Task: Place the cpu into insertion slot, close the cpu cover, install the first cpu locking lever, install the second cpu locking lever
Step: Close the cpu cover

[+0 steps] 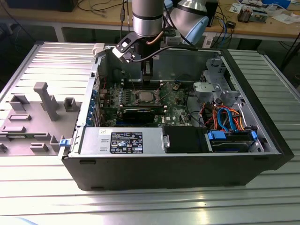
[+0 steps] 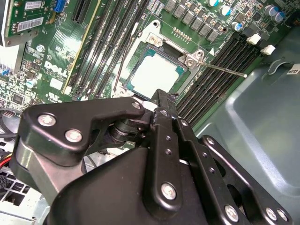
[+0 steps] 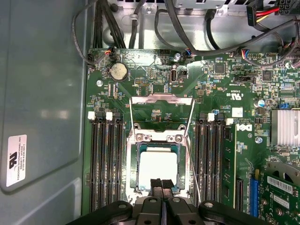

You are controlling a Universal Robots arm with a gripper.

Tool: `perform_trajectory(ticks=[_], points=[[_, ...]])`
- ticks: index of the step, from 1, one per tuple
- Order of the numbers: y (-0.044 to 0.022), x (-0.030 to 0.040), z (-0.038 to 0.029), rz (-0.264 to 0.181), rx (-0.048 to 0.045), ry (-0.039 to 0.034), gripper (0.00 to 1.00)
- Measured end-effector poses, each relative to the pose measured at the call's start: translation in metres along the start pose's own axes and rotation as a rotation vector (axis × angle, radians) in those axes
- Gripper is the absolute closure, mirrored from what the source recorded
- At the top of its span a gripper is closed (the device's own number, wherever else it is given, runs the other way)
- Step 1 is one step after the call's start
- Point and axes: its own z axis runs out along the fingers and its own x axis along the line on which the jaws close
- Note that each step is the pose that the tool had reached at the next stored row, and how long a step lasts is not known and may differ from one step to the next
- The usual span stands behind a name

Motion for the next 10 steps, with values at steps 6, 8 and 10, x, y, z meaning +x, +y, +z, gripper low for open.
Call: perform_trajectory(ticks=[6, 8, 10], points=[[0.0037, -0.0002, 0.0001, 0.0, 0.0, -0.0001, 0.89], [0.0038, -0.0001, 0.0001, 0.0, 0.0, 0.0, 0.89], [0.004, -0.0001, 0.0001, 0.0, 0.0, 0.0, 0.89]])
